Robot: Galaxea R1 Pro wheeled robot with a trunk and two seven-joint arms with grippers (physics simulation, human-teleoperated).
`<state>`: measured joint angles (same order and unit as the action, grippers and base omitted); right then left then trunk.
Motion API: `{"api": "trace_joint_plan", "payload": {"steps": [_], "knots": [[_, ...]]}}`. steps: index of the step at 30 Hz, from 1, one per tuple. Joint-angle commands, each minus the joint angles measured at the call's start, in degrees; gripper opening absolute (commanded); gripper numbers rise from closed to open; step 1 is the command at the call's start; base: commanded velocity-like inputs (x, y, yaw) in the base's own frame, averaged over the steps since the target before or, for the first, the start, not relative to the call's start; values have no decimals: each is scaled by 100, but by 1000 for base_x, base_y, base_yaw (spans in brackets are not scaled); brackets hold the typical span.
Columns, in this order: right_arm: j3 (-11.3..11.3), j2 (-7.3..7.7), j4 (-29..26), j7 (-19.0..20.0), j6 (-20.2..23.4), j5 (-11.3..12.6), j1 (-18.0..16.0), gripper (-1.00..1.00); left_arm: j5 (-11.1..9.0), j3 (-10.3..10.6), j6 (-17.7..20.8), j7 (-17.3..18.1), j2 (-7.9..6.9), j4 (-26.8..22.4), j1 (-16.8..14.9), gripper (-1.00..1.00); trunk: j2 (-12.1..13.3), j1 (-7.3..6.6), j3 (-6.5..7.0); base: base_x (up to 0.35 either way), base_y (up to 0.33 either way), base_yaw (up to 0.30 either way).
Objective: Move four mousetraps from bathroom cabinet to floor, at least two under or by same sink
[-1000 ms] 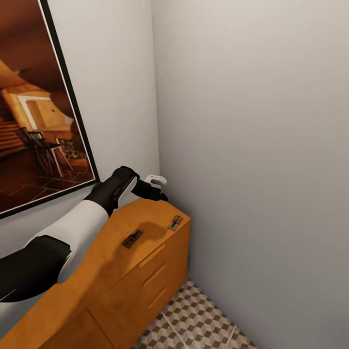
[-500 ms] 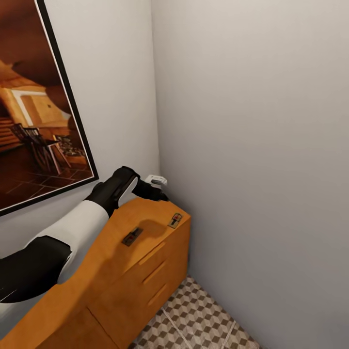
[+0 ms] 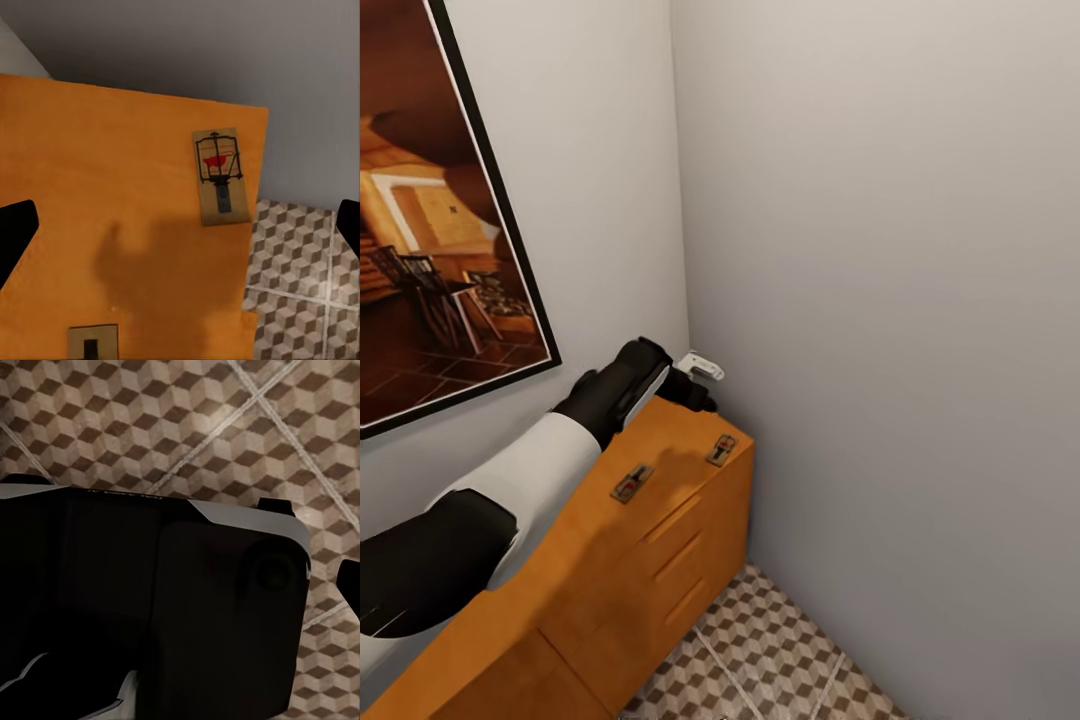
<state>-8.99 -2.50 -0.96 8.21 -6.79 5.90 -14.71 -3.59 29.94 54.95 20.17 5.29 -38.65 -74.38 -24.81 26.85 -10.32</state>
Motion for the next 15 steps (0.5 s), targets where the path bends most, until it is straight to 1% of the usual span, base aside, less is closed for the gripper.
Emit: {"api": "trace_joint_plan", "payload": {"steps": [1, 3, 7, 15], "knots": [[-44, -6, 9, 16, -23, 61, -6, 100, 36, 36, 42, -191, 43, -89, -8, 100, -11, 3, -20, 0, 0, 0], [-44, -20, 9, 18, -24, 61, -6, 100, 110, 54, 96, -407, 90, -214, -7, 100, -11, 3, -36, 0, 0, 0], [-44, -32, 9, 21, -24, 61, -6, 100, 165, 72, 177, -568, 121, -346, -6, 100, -11, 3, -69, 0, 0, 0], [-42, -32, 9, 22, -24, 61, -6, 100, 189, 83, 213, -636, 122, -406, -6, 100, -11, 3, -135, 0, 0, 0]]}}
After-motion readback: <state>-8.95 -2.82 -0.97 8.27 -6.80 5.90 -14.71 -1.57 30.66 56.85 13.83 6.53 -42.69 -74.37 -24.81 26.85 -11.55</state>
